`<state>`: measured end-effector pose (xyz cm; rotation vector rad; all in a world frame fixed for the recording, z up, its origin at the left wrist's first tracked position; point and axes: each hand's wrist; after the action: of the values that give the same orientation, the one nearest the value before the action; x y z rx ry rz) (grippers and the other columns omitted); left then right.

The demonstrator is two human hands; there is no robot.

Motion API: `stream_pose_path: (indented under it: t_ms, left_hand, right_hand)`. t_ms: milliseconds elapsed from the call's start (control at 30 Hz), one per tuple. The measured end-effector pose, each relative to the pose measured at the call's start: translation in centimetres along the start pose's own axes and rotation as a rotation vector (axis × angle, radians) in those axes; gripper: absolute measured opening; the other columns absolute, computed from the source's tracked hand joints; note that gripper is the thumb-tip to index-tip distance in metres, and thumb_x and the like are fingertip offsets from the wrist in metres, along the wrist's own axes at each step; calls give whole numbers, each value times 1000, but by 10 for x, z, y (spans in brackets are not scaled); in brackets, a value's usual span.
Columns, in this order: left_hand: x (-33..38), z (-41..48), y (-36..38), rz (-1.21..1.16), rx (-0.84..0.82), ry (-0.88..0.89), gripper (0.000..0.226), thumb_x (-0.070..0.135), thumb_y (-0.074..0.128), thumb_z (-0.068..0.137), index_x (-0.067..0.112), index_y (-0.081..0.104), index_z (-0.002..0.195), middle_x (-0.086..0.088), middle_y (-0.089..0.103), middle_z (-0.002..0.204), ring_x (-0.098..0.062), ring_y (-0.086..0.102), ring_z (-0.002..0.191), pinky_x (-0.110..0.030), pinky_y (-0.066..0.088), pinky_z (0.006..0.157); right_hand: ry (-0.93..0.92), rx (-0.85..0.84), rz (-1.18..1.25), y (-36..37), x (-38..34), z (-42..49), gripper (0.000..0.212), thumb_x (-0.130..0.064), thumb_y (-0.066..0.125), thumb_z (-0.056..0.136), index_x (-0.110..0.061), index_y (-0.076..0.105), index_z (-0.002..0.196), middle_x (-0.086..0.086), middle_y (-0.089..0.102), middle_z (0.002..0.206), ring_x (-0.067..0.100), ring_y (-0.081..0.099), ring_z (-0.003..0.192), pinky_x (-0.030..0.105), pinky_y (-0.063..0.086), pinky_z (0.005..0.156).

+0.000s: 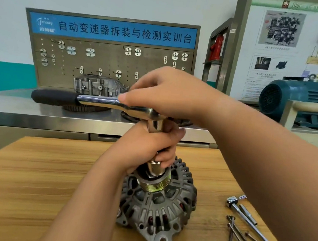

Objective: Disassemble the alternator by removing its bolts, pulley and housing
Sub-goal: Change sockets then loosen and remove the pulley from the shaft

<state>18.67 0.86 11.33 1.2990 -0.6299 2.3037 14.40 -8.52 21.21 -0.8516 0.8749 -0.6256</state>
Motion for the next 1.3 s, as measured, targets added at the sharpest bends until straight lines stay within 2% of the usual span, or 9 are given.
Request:
stream_pose_path:
  t_ms: [167, 367, 533, 600, 700, 800, 933, 1100, 1300]
  left_hand:
    - [1, -4, -10, 168, -114, 3, 13, 12, 53, 87, 4, 62, 81, 5, 44, 42, -14, 48, 46, -22, 44, 60]
    - [1, -6, -17, 421, -88, -6, 10, 33, 65, 79, 26, 71, 83, 4, 70, 68, -12, 68, 78, -30, 54, 81]
    - [-15, -15, -36, 202, -125, -71, 37, 47, 62, 71, 25, 74, 99, -3, 71, 113, -22, 62, 115, -43, 43, 104]
    - [-27, -11, -21, 81, 30, -105, 42, 48, 54, 73, 16, 75, 88, -13, 74, 100, -29, 67, 104, -49, 44, 101]
    - [-32, 2, 12, -165, 143, -104, 51, 36, 33, 90, 11, 73, 69, -20, 71, 71, -32, 70, 73, -34, 56, 74]
    - [-28, 14, 34, -267, 166, -115, 70, 25, 17, 101, 19, 72, 57, -11, 69, 57, -26, 66, 52, -24, 52, 60]
    - [-33, 27, 52, -219, 232, -122, 58, 29, 18, 103, 10, 66, 78, -20, 69, 74, -35, 65, 74, -35, 50, 81]
    - [-35, 32, 53, -195, 207, -174, 58, 36, 14, 103, 10, 65, 99, -22, 71, 83, -40, 65, 91, -30, 48, 85]
    - [-32, 25, 53, -108, 140, -115, 58, 36, 11, 102, 17, 66, 99, -11, 74, 75, -16, 68, 82, -36, 41, 93]
  right_hand:
    - [14, -146, -13, 1, -14, 5, 40, -33, 65, 82, -19, 44, 50, -5, 37, 48, 11, 36, 43, 21, 32, 43]
    - [68, -35, -74, 18, -8, 5, 39, -33, 63, 82, -20, 38, 55, -12, 33, 28, 5, 34, 28, 14, 23, 28]
    - [117, 51, 73, 18, 6, -9, 28, -29, 58, 84, -12, 52, 63, -3, 44, 42, 13, 39, 39, 21, 32, 41]
    - [125, 54, 164, 15, 11, -17, 26, -25, 58, 84, -5, 57, 66, 9, 53, 49, 16, 44, 45, 28, 37, 49]
    - [146, 83, 256, 9, 20, -28, 35, -20, 59, 85, 16, 60, 82, 34, 62, 69, 26, 51, 52, 34, 42, 51]
    - [204, 173, 319, 0, 35, -41, 31, -17, 60, 86, 14, 60, 86, 25, 60, 56, 27, 55, 48, 24, 42, 40]
    - [370, 325, 407, -5, 60, -61, 25, -17, 59, 87, 9, 60, 90, 14, 54, 57, 29, 53, 53, 38, 46, 54]
    - [575, 398, 640, -9, 79, -63, 6, -10, 56, 87, -4, 57, 87, 17, 48, 78, 29, 48, 70, 42, 42, 64]
    - [535, 342, 613, -11, 75, -39, 9, -9, 55, 89, -5, 56, 97, 14, 58, 85, 24, 54, 69, 39, 53, 66]
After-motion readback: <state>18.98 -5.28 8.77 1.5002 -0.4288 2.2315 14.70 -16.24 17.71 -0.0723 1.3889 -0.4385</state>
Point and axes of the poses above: each hand's wrist, its own z-axis towards the middle knuckle, its own y-axis out of the palm, x = y × z
